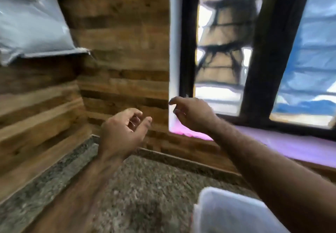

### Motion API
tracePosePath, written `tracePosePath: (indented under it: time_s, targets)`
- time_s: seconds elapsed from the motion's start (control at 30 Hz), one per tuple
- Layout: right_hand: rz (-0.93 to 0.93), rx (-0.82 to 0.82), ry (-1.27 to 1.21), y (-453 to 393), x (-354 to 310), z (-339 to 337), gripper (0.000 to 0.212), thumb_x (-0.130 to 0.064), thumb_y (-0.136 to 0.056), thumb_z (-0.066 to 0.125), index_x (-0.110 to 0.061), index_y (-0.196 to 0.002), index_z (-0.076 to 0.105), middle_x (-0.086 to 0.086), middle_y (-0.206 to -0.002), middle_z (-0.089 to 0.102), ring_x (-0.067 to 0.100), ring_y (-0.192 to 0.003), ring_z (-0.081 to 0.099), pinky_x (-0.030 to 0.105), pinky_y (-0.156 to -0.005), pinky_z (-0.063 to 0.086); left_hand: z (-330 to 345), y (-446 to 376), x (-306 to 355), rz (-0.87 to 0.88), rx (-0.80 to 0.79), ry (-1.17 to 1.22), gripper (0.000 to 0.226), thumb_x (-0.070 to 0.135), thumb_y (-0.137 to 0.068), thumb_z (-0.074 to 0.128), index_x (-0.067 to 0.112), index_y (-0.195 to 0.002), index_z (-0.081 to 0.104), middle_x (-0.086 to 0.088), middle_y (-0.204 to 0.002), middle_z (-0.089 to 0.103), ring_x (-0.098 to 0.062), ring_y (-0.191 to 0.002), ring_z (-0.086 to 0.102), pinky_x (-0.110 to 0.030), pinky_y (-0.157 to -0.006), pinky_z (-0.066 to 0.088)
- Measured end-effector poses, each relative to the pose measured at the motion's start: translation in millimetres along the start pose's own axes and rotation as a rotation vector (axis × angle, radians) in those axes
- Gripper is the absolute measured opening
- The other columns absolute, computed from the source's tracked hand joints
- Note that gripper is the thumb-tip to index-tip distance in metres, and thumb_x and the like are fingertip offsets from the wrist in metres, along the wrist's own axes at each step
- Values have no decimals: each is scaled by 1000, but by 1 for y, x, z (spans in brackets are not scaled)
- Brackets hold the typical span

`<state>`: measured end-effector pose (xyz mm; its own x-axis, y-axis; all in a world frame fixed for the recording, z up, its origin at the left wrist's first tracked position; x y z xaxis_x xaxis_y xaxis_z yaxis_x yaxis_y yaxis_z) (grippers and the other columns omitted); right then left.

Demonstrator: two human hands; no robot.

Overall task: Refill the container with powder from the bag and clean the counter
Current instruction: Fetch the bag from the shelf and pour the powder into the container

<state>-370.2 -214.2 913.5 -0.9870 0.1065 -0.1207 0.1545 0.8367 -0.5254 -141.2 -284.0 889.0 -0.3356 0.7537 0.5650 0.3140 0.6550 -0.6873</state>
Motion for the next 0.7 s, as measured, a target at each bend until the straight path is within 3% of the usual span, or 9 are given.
tracePosePath:
  time_s: [0.13,0.23,0.4,0.53,0.63,0.7]
  targets:
    - [-45,37,18,-137,-81,7,28,-33,-94,58,-24,-120,62,4,-108,78,36,-101,71,40,-77,55,-82,-106,-57,29,96,-69,38,57,-91,75,27,-114,76,12,-90,74,-11,-80,71,-38,-73,64]
    - [-87,35,15,-237,-136,15,39,-35,-100,57,-27,-138,59,0,-121,75,27,-108,71,40,-86,60,-140,-179,-101,48,144,-162,42,57,-92,76,28,-122,72,10,-102,75,-14,-91,72,-37,-83,63]
    - [-143,93,108,-388,-225,19,46,-32,-103,55,-26,-149,51,6,-131,70,33,-117,67,38,-84,52,-240,-273,-162,247,420,-326,32,45,-93,73,18,-111,75,0,-101,77,-26,-90,70,-38,-79,58]
    - [-180,130,119,-483,-292,17,46,-38,-102,56,-26,-145,46,5,-121,73,34,-104,70,38,-75,49,-314,-334,-193,387,650,-592,38,36,-89,76,10,-116,73,-12,-111,74,-35,-100,63,-43,-88,47]
    - [-216,126,163,-546,-331,12,67,-41,-101,54,-37,-163,28,4,-136,69,31,-113,69,41,-83,56,-356,-384,-211,217,627,-856,61,51,-82,74,13,-129,66,-14,-123,66,-41,-110,57,-50,-89,48]
    - [-248,113,223,-571,-355,12,68,-32,-107,49,-34,-169,21,8,-147,62,32,-125,66,40,-90,56,-372,-408,-221,76,504,-845,63,62,-86,67,14,-127,66,-15,-124,68,-42,-115,59,-48,-92,50]
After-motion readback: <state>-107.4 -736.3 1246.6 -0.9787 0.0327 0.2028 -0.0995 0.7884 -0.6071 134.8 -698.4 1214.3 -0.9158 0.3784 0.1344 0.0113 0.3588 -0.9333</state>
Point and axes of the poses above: each hand's wrist, its own y-axis away from the middle knuckle, its own z-axis out of the palm, x = y × z, the point moved 5 cm from there along -y, towards the middle knuckle
